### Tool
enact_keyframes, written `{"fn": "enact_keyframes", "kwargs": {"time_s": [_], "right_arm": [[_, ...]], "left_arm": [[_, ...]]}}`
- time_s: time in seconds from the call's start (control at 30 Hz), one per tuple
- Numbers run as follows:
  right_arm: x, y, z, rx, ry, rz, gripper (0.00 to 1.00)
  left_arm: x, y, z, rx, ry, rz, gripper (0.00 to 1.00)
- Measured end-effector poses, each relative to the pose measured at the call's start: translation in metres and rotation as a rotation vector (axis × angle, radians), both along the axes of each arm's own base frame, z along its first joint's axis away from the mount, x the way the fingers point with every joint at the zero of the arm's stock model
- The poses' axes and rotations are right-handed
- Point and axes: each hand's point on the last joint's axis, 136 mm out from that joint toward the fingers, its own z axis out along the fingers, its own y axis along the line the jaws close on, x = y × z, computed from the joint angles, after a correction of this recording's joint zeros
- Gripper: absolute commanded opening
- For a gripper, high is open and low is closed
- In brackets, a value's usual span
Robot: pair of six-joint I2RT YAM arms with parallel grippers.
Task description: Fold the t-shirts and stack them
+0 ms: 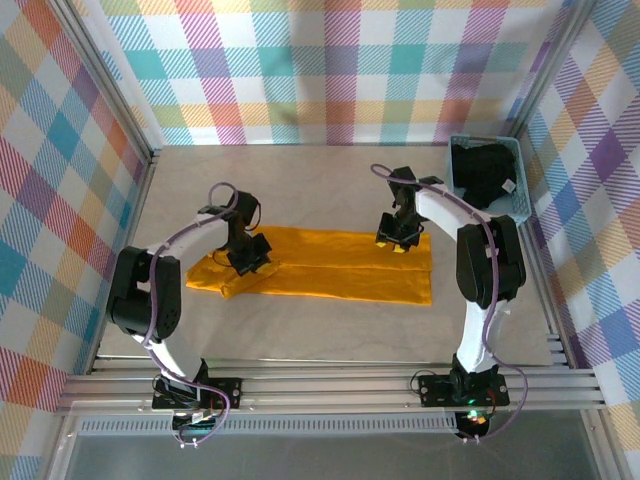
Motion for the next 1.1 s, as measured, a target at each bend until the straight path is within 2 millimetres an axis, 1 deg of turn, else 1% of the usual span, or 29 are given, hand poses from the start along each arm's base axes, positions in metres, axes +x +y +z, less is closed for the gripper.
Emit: {"fn": "enact_keyframes", "kwargs": {"time_s": [0.07,0.23,0.27,0.3,0.33,0.37,0.43,0.5,0.57,0.6,0.67,0.73,0.8,0.87,0.9,0.93,0.97,1.1], "right_arm": [[-0.002,-0.001,-0.002,-0.002,0.005,0.000,0.38],[-0.003,-0.001,-0.003,-0.003,0.007,0.000,0.38],[-0.002,-0.001,-0.003,-0.002,0.006,0.000,0.38],[-0.002,-0.001,-0.003,-0.001,0.004,0.000,0.38],[-0.002,-0.001,-0.003,-0.001,0.003,0.000,0.38],[-0.001,0.000,-0.003,-0.001,0.001,0.000,0.38],[-0.001,0.000,-0.003,0.001,-0.002,0.000,0.38],[0.000,0.000,-0.004,0.002,-0.005,0.000,0.38],[-0.001,0.000,-0.005,0.001,-0.003,0.000,0.38],[-0.002,0.000,-0.005,0.002,-0.003,0.000,0.38],[-0.002,0.001,-0.005,0.010,-0.006,0.001,0.38],[-0.002,0.004,-0.005,0.028,-0.012,0.011,0.39],[-0.002,0.007,-0.002,0.048,-0.022,0.021,0.40],[-0.001,0.010,0.001,0.065,-0.032,0.030,0.40],[0.000,0.011,0.002,0.072,-0.037,0.033,0.40],[0.000,0.012,0.003,0.079,-0.041,0.037,0.41],[0.000,0.013,0.004,0.084,-0.043,0.040,0.41],[0.000,0.014,0.007,0.093,-0.049,0.053,0.41]], "left_arm": [[-0.009,-0.006,-0.005,-0.001,0.033,0.032,0.01],[-0.029,-0.020,-0.013,-0.013,0.112,0.109,0.12],[-0.031,-0.022,-0.014,-0.019,0.125,0.124,0.17],[-0.034,-0.025,-0.015,-0.028,0.139,0.138,0.26],[-0.037,-0.028,-0.016,-0.038,0.153,0.150,0.33],[-0.039,-0.030,-0.016,-0.044,0.165,0.167,0.36],[-0.040,-0.031,-0.012,-0.053,0.172,0.181,0.39],[-0.038,-0.028,-0.002,-0.055,0.166,0.185,0.39],[-0.027,-0.021,0.013,-0.059,0.134,0.188,0.39],[-0.017,-0.013,0.022,-0.061,0.107,0.195,0.37],[0.003,0.013,0.035,-0.049,0.050,0.219,0.34],[0.018,0.049,0.040,-0.008,0.002,0.249,0.32],[0.024,0.087,0.039,0.050,-0.014,0.272,0.32],[0.023,0.118,0.033,0.101,-0.004,0.285,0.33],[0.022,0.129,0.030,0.119,0.002,0.284,0.34],[0.022,0.138,0.026,0.135,0.006,0.277,0.35],[0.023,0.143,0.023,0.143,0.004,0.264,0.36],[0.024,0.145,0.012,0.154,-0.019,0.194,0.37]]}}
